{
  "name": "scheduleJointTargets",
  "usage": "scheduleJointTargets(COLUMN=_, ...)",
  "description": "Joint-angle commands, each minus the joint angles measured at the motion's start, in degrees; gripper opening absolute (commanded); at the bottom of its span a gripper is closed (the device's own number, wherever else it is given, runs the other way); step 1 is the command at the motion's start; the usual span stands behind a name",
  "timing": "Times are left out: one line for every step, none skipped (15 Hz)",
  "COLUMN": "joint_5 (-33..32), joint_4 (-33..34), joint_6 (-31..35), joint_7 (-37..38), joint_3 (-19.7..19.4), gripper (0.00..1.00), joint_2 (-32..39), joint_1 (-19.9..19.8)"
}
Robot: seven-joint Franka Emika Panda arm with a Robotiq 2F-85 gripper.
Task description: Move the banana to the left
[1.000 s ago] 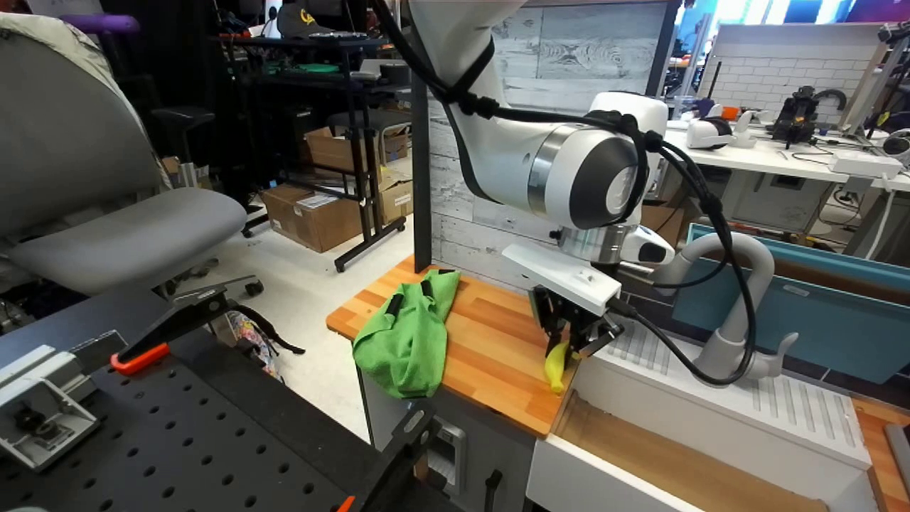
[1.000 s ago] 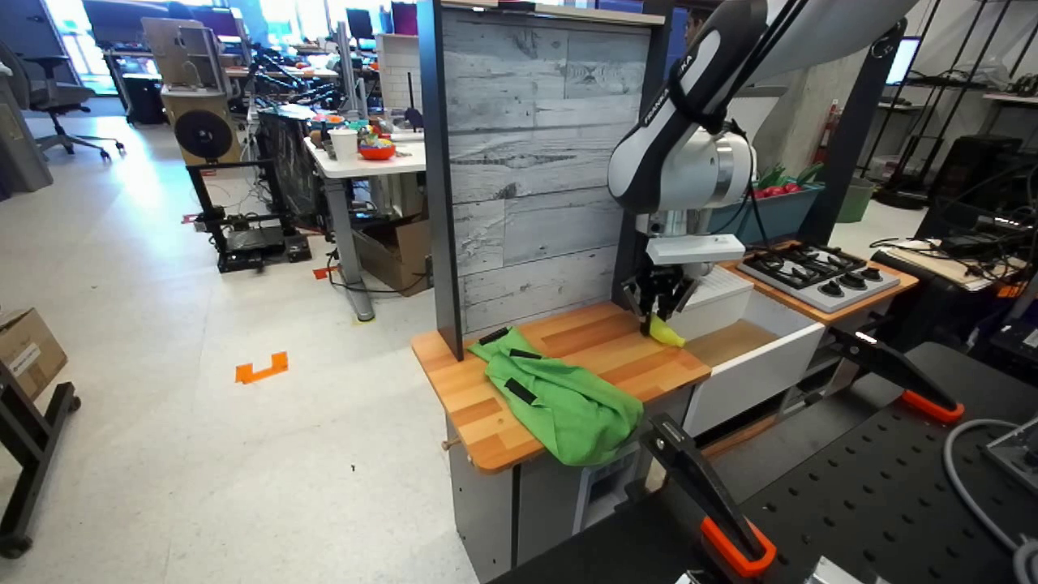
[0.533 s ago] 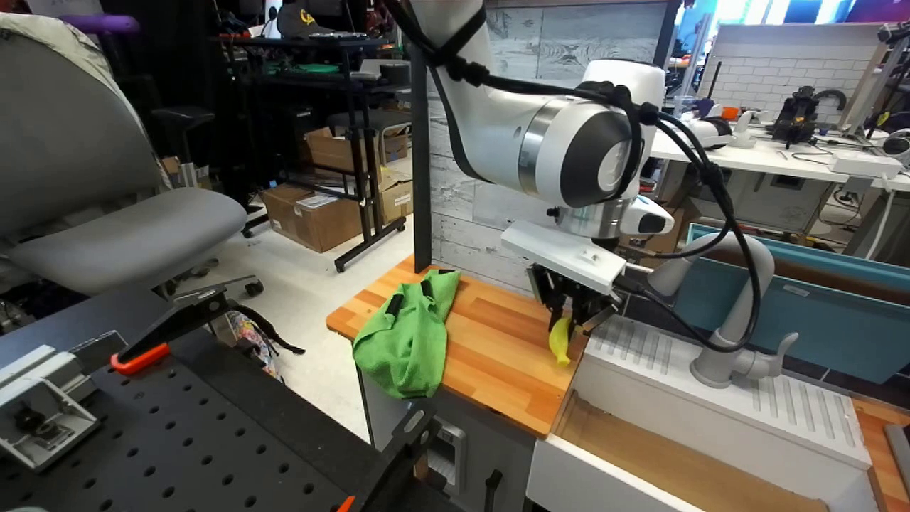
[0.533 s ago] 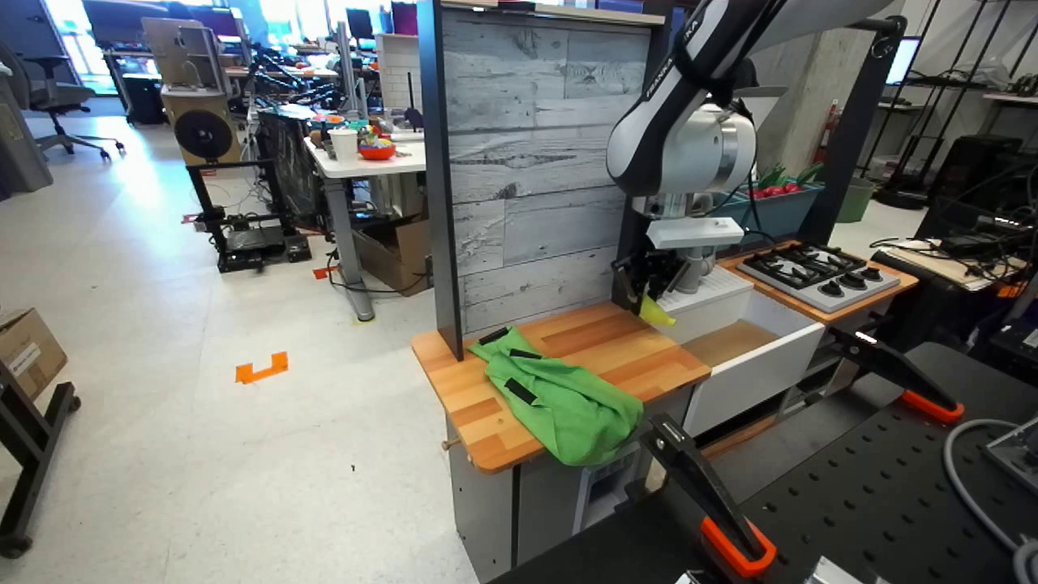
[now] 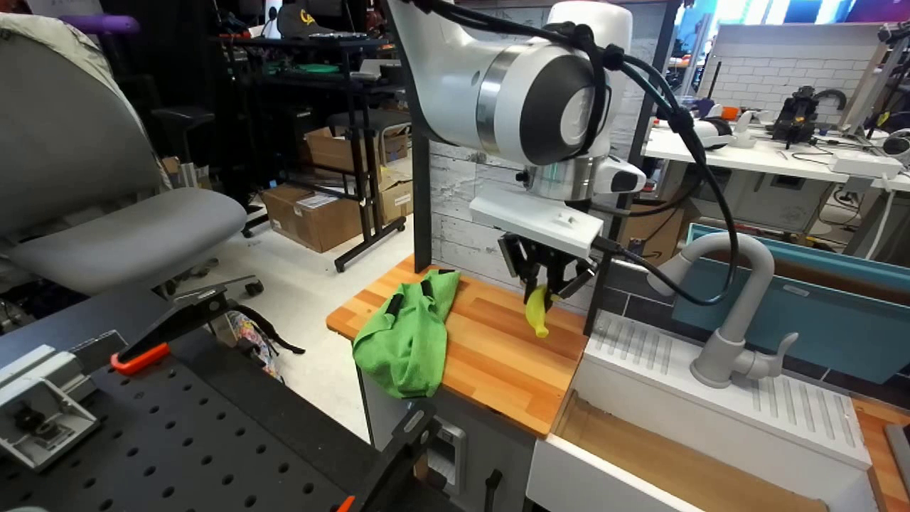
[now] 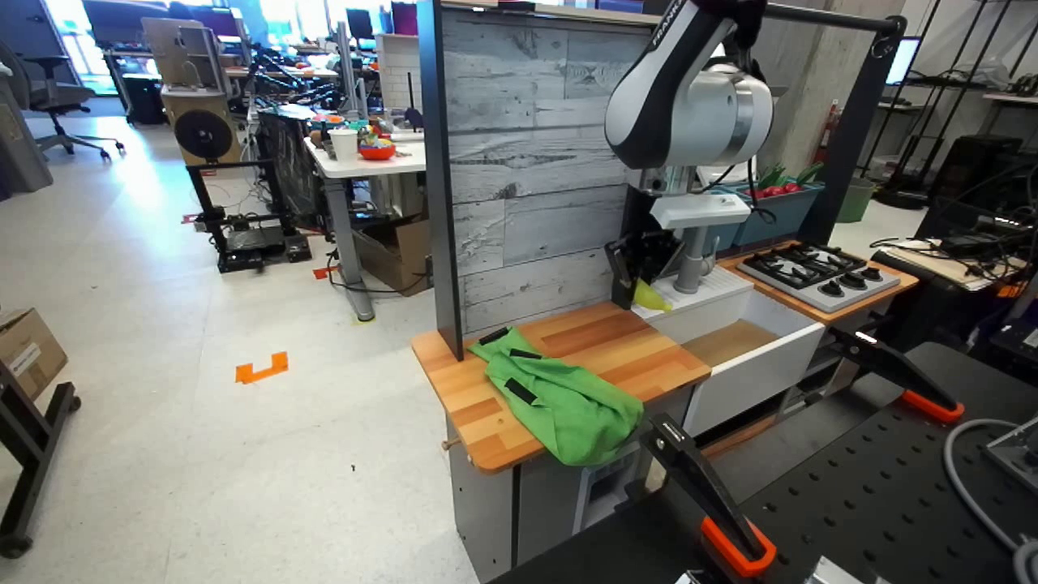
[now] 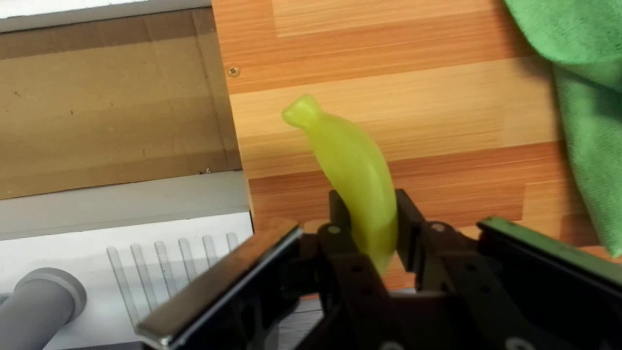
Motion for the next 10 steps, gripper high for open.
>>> scheduleJointTargets(joint_5=-2.4, joint_4=-6.6, joint_6=1.4, joint_7=0.3, joint_3=-0.1, gripper=0.06, joint_2=-5.3, joint_1=2.3)
scheduleJointTargets(joint_5=-2.9, joint_4=-6.7, joint_6=0.9, joint_7=0.5, joint_3=-0.1, gripper=0.06, joint_2=-5.6, joint_1=3.1)
scheduleJointTargets(joint_5=-3.3, joint_4=-6.8, joint_6=0.3, joint_7=0.8, joint_3=-0.1, gripper=0.06, joint_2=-5.9, joint_1=3.9)
scheduleJointTargets(joint_5=-3.4, joint_4=-6.4, joint_6=-0.4, joint_7=0.9, joint_3=-0.1, gripper=0.06, joint_2=-5.9, joint_1=4.6)
scheduleJointTargets(joint_5=-3.6, joint_4=-5.7, joint_6=-1.5, joint_7=1.3, joint_3=-0.1, gripper=0.06, joint_2=-5.9, joint_1=5.5)
scheduleJointTargets(joint_5=-3.8, joint_4=-4.8, joint_6=-2.4, joint_7=1.4, joint_3=0.0, gripper=0.06, joint_2=-5.6, joint_1=6.1)
scheduleJointTargets(joint_5=-4.0, joint_4=-3.8, joint_6=-3.4, joint_7=1.7, joint_3=0.0, gripper=0.06, joint_2=-5.2, joint_1=6.9)
scheduleJointTargets(joint_5=-4.2, joint_4=-3.1, joint_6=-4.2, joint_7=1.9, joint_3=0.0, gripper=0.06, joint_2=-4.8, joint_1=7.6)
scheduleJointTargets(joint_5=-4.4, joint_4=-2.0, joint_6=-5.3, joint_7=2.1, joint_3=0.0, gripper=0.06, joint_2=-4.2, joint_1=8.3)
scheduleJointTargets(joint_5=-4.6, joint_4=-1.1, joint_6=-6.5, joint_7=2.4, joint_3=0.0, gripper=0.06, joint_2=-3.7, joint_1=8.9)
